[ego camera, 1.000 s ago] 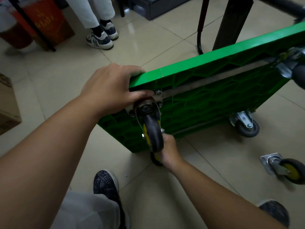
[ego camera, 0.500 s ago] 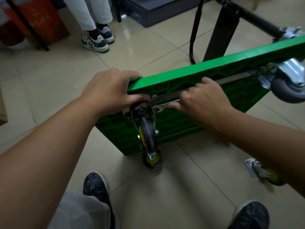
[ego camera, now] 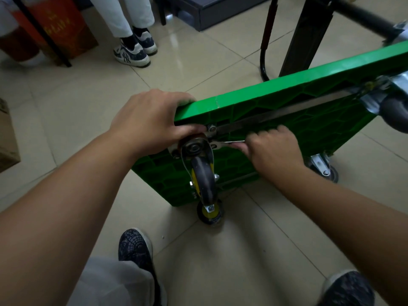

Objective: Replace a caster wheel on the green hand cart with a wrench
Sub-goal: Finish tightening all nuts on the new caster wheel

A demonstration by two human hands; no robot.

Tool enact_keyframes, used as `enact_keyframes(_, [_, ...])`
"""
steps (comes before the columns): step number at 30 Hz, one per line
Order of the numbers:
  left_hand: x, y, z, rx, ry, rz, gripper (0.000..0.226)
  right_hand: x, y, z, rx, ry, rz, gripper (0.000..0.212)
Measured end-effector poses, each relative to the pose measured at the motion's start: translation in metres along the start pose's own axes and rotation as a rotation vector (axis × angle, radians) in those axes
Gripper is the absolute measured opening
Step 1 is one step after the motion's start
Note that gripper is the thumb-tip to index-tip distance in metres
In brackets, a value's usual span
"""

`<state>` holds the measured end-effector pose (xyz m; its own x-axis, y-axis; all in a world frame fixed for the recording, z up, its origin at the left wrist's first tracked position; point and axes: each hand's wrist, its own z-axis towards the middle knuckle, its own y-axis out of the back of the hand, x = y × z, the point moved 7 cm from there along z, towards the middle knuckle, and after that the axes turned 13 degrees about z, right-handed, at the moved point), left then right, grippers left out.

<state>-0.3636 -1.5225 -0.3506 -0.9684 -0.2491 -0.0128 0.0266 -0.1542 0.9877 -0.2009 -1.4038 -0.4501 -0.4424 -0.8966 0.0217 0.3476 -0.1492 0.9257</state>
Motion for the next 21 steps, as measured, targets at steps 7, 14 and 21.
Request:
enact_keyframes(7, [0.002,-0.001,0.000,0.002,0.007,0.016,0.056,0.019,-0.037,-0.038,-0.050,-0.387,0.480,0.050])
enact_keyframes(14, [0.001,-0.002,-0.001,-0.004,0.011,-0.001,0.050,0.031,-0.055,-0.049,0.056,-0.582,0.796,0.053])
enact_keyframes(21, [0.003,-0.002,0.001,-0.004,0.016,0.023,0.053,0.000,-0.050,-0.056,0.397,-0.479,0.492,0.057])
